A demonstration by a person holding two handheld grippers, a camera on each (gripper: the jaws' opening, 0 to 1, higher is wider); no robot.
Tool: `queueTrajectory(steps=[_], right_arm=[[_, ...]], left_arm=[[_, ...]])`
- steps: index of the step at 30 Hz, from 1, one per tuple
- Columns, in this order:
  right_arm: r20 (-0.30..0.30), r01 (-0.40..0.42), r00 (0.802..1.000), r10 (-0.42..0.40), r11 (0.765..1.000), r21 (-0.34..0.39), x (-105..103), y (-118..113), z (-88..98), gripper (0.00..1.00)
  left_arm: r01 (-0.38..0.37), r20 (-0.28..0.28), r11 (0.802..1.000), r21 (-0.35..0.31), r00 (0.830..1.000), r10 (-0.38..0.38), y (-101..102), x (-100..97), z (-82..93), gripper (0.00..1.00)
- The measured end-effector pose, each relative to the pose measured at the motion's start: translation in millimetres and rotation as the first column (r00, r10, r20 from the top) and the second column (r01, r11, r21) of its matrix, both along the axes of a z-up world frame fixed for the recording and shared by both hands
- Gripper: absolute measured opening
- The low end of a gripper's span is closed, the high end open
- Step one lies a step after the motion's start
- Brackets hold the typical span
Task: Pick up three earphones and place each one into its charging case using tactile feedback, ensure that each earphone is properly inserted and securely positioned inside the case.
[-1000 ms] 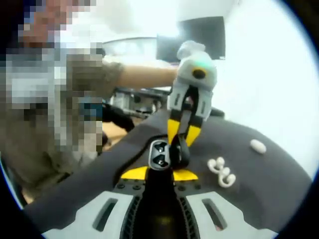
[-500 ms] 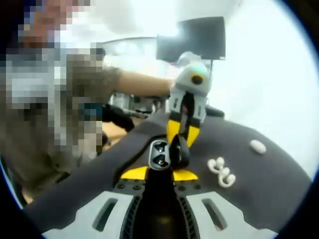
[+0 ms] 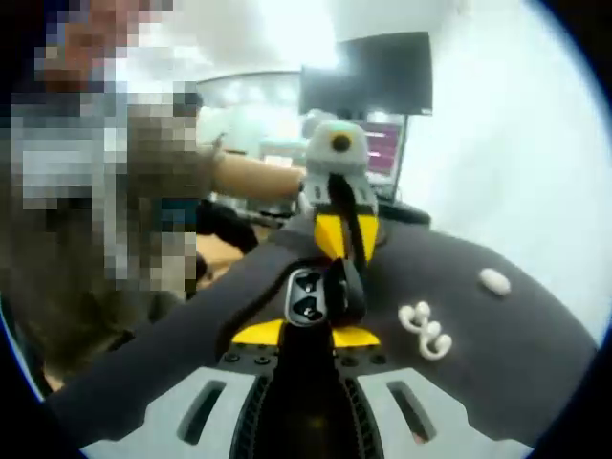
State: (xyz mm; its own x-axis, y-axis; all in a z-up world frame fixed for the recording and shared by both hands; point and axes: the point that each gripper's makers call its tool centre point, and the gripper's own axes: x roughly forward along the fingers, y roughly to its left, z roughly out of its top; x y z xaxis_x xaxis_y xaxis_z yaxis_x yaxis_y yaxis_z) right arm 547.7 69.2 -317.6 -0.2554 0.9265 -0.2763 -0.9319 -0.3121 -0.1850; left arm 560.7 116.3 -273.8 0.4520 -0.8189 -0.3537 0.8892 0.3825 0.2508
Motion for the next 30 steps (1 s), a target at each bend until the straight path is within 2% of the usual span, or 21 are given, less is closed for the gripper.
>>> queueTrajectory(steps=[2,3,6,9,14,23,30], right_arm=[[0.0,0.0,1.0,0.0,1.0,0.0,0,0,0.0,0.18],[0.0,0.0,1.0,0.0,1.0,0.0,1,0,-0.1,0.18],[0.0,0.0,1.0,0.0,1.0,-0.001,1,-1,-0.1,0.18],[0.001,0.002,1.0,-0.002,1.0,0.0,1,-1,0.0,0.18],[0.002,0.003,1.0,-0.003,1.0,-0.001,0,-1,-0.1,0.18],[0.003,0.003,1.0,-0.003,1.0,0.0,0,-1,0.1,0.18],[0.002,0.002,1.0,-0.002,1.0,-0.001,0,0,0.2,0.18]], left_arm=[[0.0,0.109,0.999,0.035,0.994,-0.004,-4,-5.9,8.9,0.08],[-0.013,0.161,1.0,0.029,0.987,0.008,-6,-6.7,15.2,0.08],[-0.023,0.239,0.999,0.029,0.971,0.016,-10,-11.5,24.3,0.08],[-0.029,0.322,0.998,0.047,0.947,0.012,-17,-14.7,31.2,0.08],[0.006,0.391,0.998,0.069,0.92,-0.032,-32,-19.6,37.4,0.08],[0.011,0.426,0.991,0.136,0.902,-0.068,-40,-10.5,27.2,0.08],[0.018,0.446,0.98,0.197,0.889,-0.105,-41,-11.7,17.4,0.08]])
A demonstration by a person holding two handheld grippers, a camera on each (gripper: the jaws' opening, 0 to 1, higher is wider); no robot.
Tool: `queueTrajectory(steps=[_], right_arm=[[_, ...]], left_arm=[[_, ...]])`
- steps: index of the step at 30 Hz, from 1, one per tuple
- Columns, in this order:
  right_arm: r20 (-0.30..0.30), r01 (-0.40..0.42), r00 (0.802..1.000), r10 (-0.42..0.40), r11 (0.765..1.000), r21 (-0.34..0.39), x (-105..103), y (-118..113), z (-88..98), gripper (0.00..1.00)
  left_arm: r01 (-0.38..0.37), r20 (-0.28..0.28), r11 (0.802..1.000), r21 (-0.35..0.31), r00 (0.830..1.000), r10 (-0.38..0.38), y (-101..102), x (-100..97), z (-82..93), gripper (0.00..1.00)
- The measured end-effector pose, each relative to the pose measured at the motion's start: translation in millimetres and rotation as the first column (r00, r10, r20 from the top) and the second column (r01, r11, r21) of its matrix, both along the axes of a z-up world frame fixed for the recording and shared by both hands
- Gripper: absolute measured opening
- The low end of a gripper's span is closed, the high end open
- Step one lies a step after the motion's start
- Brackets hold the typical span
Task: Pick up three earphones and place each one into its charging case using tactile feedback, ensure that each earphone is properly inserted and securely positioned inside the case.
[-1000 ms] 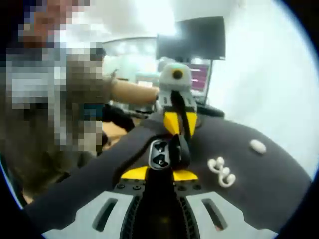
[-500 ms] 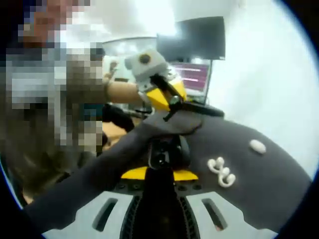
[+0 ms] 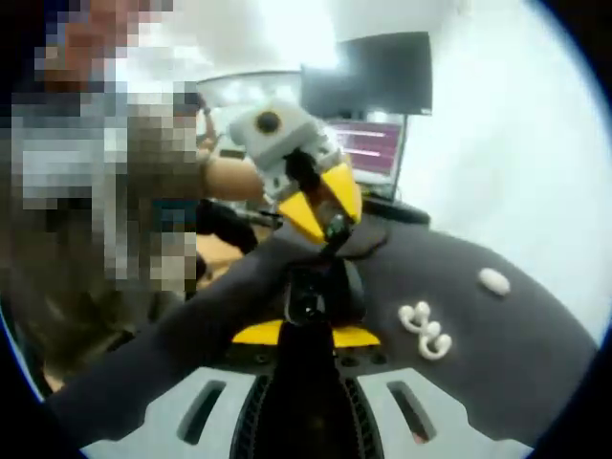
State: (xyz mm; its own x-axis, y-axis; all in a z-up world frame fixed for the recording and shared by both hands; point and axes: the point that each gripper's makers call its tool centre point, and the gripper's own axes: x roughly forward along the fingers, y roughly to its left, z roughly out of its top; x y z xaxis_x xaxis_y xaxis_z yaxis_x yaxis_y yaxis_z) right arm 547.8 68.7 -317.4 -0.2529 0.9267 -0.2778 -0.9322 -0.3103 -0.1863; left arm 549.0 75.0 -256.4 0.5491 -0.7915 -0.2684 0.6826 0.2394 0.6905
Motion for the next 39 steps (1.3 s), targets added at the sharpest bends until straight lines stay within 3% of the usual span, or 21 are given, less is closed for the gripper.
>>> queueTrajectory(steps=[4,11,23,31,39], right_arm=[[0.0,0.0,1.0,0.0,1.0,0.0,0,0,0.1,0.18],[0.001,0.001,1.0,-0.001,1.0,0.0,0,1,0.2,0.18],[0.0,0.001,1.0,-0.001,1.0,-0.001,0,1,0.3,0.18],[0.003,-0.001,1.0,0.001,1.0,0.001,0,0,0.1,0.18],[0.009,-0.003,1.0,0.003,1.0,0.004,0,0,0.1,0.18]], left_arm=[[0.0,0.017,0.999,0.046,1.0,-0.001,-2,2.2,-5.0,0.08],[0.018,0.027,0.997,0.071,0.999,-0.02,-4,-1.3,-7.2,0.08],[0.033,0.119,0.982,0.185,0.991,-0.056,-9,-8.0,-11.9,0.08],[0.046,0.15,0.974,0.222,0.985,-0.081,-10,-12.2,-13.6,0.08],[0.104,0.103,0.956,0.273,0.985,-0.136,-12,-14.0,-15.0,0.08]])
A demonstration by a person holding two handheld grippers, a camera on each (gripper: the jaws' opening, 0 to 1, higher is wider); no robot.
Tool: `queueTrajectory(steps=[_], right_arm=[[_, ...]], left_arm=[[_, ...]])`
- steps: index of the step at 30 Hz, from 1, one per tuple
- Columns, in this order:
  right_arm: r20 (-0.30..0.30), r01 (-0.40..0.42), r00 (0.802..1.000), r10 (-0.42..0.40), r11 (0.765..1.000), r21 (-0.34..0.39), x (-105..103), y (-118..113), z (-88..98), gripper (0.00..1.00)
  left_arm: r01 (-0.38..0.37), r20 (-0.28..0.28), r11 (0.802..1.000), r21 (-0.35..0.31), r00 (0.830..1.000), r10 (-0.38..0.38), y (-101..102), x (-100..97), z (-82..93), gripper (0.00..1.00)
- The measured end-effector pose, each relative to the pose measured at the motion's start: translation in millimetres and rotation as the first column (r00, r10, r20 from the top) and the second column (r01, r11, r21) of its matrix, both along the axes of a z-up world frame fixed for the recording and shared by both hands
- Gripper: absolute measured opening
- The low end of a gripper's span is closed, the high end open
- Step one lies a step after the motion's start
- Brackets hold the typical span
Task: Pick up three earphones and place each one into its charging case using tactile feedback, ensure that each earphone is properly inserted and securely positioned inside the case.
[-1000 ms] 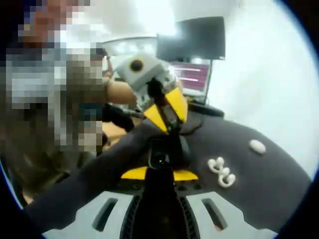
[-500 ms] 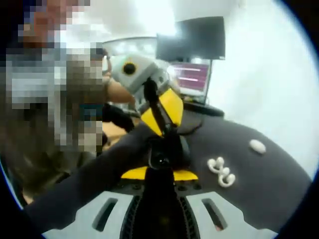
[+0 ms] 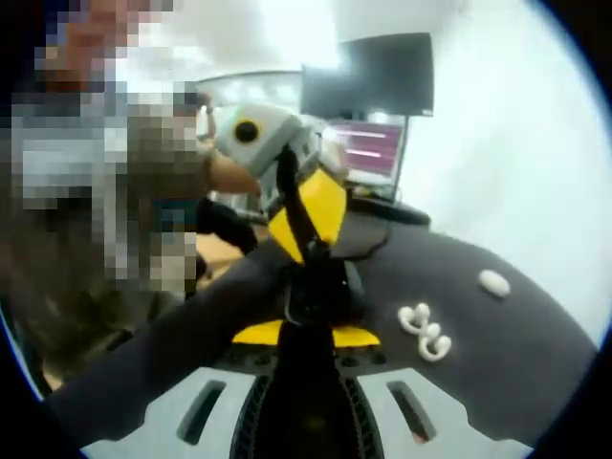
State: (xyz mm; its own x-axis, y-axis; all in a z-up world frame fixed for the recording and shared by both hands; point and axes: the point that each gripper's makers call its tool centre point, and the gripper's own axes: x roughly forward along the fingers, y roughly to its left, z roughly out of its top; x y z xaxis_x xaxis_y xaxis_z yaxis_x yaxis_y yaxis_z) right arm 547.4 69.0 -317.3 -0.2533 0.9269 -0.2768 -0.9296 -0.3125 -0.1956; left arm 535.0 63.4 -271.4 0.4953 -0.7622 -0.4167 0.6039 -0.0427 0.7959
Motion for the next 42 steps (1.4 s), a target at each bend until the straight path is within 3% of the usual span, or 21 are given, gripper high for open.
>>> queueTrajectory(steps=[5,19,27,29,34,36,38,39,40,41,42], right_arm=[[0.0,0.0,1.0,0.0,1.0,0.0,0,0,0.0,0.18],[-0.007,0.002,1.0,-0.002,1.0,-0.003,-2,0,-0.4,0.18],[-0.007,0.003,1.0,-0.003,1.0,-0.003,-1,0,-0.7,0.18],[-0.01,0.004,1.0,-0.004,1.0,-0.005,-1,0,-1.0,0.18],[-0.007,0.004,1.0,-0.004,1.0,-0.004,-1,0,-1.2,0.18],[-0.008,0.004,1.0,-0.004,1.0,-0.004,0,0,-1.2,0.18],[-0.01,0.004,1.0,-0.004,1.0,-0.005,0,0,-1.3,0.18],[-0.011,0.005,1.0,-0.005,1.0,-0.005,0,0,-1.3,0.18],[-0.011,0.005,1.0,-0.005,1.0,-0.006,0,0,-1.3,0.18],[-0.012,0.005,1.0,-0.005,1.0,-0.006,0,0,-1.3,0.18],[-0.012,0.005,1.0,-0.005,1.0,-0.006,0,0,-1.2,0.18]], left_arm=[[0.026,-0.14,0.999,0.037,0.99,-0.02,-1,-3.8,-7.1,0.05],[0.001,-0.205,0.998,0.065,0.979,0.012,6,4.9,-5.5,0.06],[-0.032,-0.249,0.992,0.119,0.966,0.061,14,9.8,-10.2,0.06],[-0.037,-0.263,0.995,0.095,0.963,0.061,16,9.3,-8.9,0.07],[-0.092,-0.348,0.995,-0.042,0.935,0.071,21,10.8,-4.1,0.11],[-0.136,-0.411,0.985,-0.109,0.908,0.079,26,13.7,-3.9,0.11],[-0.182,-0.522,0.963,-0.201,0.851,0.052,29,14.4,-4.7,0.16],[-0.213,-0.598,0.944,-0.251,0.801,0.022,29,13.6,-6.1,0.21],[-0.265,-0.682,0.92,-0.29,0.732,-0.004,31,14.3,-8.3,0.3],[-0.319,-0.762,0.896,-0.309,0.647,-0.032,32,14.3,-12.6,0.34],[-0.364,-0.817,0.877,-0.314,0.573,-0.055,34,15.3,-16.6,0.37]])
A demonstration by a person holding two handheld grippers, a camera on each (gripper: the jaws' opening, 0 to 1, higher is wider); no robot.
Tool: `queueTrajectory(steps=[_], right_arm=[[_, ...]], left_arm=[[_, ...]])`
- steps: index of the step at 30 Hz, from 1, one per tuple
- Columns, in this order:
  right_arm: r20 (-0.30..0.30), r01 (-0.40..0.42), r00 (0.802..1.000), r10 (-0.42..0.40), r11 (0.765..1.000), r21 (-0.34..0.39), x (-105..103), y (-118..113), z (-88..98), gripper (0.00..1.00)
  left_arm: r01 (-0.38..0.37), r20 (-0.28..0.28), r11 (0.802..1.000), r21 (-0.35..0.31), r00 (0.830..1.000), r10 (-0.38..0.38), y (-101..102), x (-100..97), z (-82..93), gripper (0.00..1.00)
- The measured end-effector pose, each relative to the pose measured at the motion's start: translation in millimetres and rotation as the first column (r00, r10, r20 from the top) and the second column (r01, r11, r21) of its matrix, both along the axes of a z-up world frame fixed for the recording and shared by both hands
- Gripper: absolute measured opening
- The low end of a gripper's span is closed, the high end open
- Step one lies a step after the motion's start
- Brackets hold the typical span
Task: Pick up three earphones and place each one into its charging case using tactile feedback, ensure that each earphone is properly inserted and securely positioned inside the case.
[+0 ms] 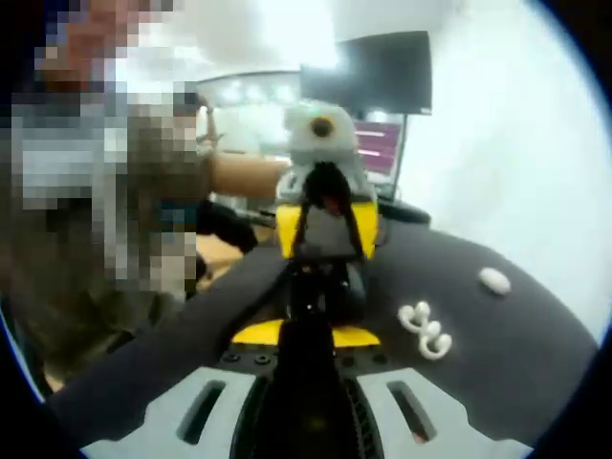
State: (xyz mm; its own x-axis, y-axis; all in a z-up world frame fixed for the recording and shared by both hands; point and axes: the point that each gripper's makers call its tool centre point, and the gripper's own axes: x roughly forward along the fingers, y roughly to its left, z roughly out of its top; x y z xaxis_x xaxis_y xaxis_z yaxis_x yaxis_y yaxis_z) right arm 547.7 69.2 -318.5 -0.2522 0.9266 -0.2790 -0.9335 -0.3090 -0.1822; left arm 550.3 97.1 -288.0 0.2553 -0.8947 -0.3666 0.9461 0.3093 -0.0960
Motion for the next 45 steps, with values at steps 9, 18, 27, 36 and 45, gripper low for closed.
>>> queueTrajectory(steps=[9,18,27,36,45], right_arm=[[-0.002,0.005,1.0,-0.005,1.0,-0.004,-1,1,-0.1,0.18],[-0.009,0.014,1.0,-0.014,1.0,-0.016,0,1,0.0,0.18],[-0.015,0.021,1.0,-0.022,0.998,-0.058,-1,-9,2.7,0.19],[-0.008,0.274,0.962,-0.274,0.961,0.046,61,-67,47.2,0.2],[-0.058,0.372,0.924,-0.378,0.924,-0.093,86,-73,10.9,0.2]], left_arm=[[-0.029,0.0,1.0,-0.007,1.0,0.029,-27,-0.4,-22.6,0.24],[0.035,0.053,0.998,-0.049,0.998,-0.033,-40,-0.9,-20.1,0.18],[0.068,0.112,0.996,-0.057,0.992,-0.061,-39,-2.1,-21.9,0.15],[0.071,0.125,0.996,-0.054,0.99,-0.064,-39,-3.4,-24.8,0.15],[0.061,0.159,0.997,-0.039,0.986,-0.054,-43,-3.1,-25.4,0.14]])
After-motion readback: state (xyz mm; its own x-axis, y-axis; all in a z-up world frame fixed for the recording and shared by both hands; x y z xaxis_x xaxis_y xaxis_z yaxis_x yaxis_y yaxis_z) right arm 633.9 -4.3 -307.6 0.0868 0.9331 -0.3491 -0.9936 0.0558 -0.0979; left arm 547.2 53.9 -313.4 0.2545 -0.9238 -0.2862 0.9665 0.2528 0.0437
